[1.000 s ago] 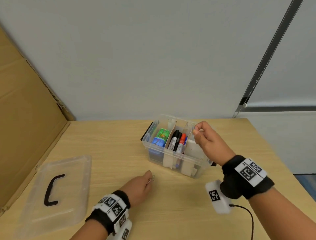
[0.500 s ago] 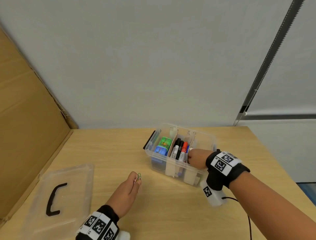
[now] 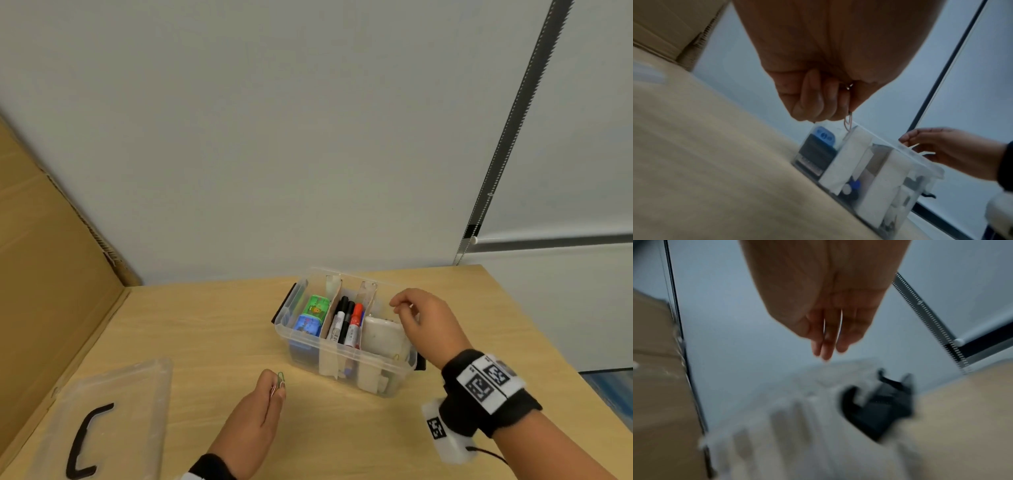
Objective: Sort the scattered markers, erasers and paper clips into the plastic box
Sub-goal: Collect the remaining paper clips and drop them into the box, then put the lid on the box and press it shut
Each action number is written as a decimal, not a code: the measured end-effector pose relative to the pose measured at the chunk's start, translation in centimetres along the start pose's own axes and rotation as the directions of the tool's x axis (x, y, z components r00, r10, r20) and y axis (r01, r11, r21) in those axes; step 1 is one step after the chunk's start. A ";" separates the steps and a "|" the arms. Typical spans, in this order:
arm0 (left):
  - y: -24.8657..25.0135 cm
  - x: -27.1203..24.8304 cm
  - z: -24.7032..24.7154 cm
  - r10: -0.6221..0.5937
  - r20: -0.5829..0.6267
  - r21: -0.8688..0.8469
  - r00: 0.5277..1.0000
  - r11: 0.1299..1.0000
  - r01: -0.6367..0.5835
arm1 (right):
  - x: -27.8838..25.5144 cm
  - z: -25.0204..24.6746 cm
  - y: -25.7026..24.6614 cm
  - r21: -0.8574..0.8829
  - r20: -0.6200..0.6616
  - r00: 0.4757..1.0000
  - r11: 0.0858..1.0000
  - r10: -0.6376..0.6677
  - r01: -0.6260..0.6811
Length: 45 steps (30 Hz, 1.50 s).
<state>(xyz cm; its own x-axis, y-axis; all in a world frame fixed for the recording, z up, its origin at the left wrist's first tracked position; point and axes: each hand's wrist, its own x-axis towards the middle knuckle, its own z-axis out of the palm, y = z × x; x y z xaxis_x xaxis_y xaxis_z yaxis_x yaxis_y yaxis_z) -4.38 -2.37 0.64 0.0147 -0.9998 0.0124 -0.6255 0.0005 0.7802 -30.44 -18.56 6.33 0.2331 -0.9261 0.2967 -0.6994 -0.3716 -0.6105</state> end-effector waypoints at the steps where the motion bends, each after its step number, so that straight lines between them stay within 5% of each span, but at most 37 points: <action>1: 1.0 0.4 0.2 0.014 -0.016 0.004 1.000 1.000 -0.013 | -0.3 0.2 1.0 -0.054 -0.050 0.998 0.998 -0.036 0.033; 4: 4.7 2.2 1.1 0.077 -0.082 0.043 0.994 0.996 -0.073 | -1.3 1.4 3.7 -0.152 0.032 0.999 0.988 -0.032 0.037; 11: 12.9 7.9 4.4 0.146 0.043 0.427 0.988 0.892 -0.150 | -2.4 3.3 5.5 0.115 0.043 0.999 0.993 -0.022 0.017; 14: 14.5 10.7 6.6 0.030 0.197 0.697 0.980 0.698 -0.162 | -2.6 3.7 5.9 0.115 0.032 0.998 0.992 -0.053 0.049; 17: 16.1 12.9 7.7 -0.108 0.319 0.780 0.942 0.594 -0.196 | -2.7 3.7 5.9 0.102 0.027 0.998 0.994 -0.054 0.051; 21: 16.5 15.1 8.7 -0.306 0.467 0.788 0.830 0.570 -0.233 | -2.8 3.9 5.9 0.111 0.034 0.999 0.993 -0.035 0.031; 26: 11.4 17.6 10.7 -0.410 0.399 0.847 0.820 0.509 -0.157 | -2.5 3.9 5.9 0.098 0.058 0.998 0.995 -0.025 0.019; 30: 16.8 15.7 8.7 -0.401 0.492 0.795 0.773 0.569 -0.211 | -2.6 3.9 6.0 0.083 0.059 0.998 0.996 -0.034 0.029; 35: 16.9 14.7 7.8 -0.304 0.410 0.747 0.860 0.653 -0.126 | -2.6 3.5 6.0 0.072 0.067 0.997 0.996 -0.049 0.044; 39: 15.3 11.6 6.5 0.038 0.182 0.591 0.983 0.794 -0.140 | -2.7 2.9 5.8 0.026 0.109 0.993 0.999 -0.050 0.048; 41: 14.0 9.4 4.9 0.147 0.038 0.500 0.988 0.853 -0.146 | -2.7 2.2 5.1 -0.070 0.141 0.990 0.997 -0.005 0.015; 45: 9.2 5.3 -0.5 0.138 -0.171 0.361 0.976 0.930 -0.068 | -3.0 1.0 1.4 -0.261 0.122 0.988 0.964 0.090 -0.055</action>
<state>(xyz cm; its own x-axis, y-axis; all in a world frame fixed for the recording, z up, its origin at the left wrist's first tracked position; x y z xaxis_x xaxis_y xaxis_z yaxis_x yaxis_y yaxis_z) -9.64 -7.64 8.17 0.0616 -0.9721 0.2264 -0.8647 0.0613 0.4986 -31.50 -16.33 3.85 0.2501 -0.9568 0.1485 -0.8635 -0.2898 -0.4127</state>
